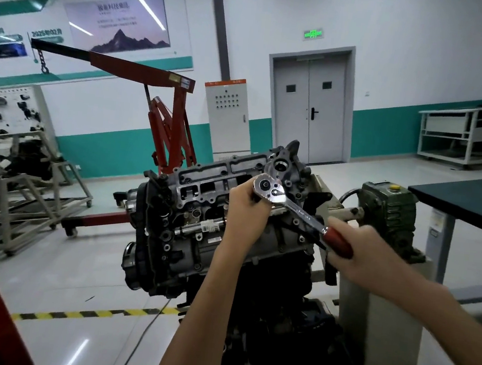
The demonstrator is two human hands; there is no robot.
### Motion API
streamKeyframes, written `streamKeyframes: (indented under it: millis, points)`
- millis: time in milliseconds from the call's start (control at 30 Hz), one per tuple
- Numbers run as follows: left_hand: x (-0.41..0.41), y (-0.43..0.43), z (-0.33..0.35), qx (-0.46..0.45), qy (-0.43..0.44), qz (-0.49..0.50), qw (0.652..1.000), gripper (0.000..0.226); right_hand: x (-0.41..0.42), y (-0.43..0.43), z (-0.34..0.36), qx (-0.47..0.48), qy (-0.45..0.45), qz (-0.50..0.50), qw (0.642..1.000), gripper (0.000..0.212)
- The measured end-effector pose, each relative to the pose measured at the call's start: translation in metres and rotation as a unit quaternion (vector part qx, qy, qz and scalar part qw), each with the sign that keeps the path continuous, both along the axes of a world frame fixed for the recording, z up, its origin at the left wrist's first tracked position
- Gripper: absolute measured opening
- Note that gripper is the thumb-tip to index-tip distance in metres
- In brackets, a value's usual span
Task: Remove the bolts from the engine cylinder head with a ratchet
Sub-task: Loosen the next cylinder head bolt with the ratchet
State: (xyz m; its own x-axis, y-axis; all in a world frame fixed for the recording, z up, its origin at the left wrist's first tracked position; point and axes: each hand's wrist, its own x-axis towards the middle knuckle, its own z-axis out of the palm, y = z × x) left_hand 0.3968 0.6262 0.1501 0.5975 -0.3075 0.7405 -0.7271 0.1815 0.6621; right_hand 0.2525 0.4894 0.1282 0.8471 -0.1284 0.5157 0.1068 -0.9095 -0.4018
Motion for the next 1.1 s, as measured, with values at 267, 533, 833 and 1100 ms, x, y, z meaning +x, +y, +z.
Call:
streamKeyframes:
  millis: [267,533,833,1100]
  points:
    - [-0.004,-0.001,-0.002,-0.023,0.009,-0.010,1.000,0.050,0.024,0.132,-0.062,0.360,-0.074,0.036,0.929,0.025]
    - [0.004,0.005,0.006,0.041,-0.003,-0.001,0.999,0.047,-0.008,0.004,0.013,0.013,0.052,0.019,0.998,0.022]
    - [-0.002,0.003,-0.001,-0.005,0.005,0.003,1.000,0.048,0.015,0.120,-0.055,0.319,-0.088,0.005,0.944,0.031]
    - [0.005,0.004,0.004,0.028,-0.009,-0.003,1.000,0.056,-0.006,0.044,-0.024,0.140,0.022,0.034,0.989,0.032]
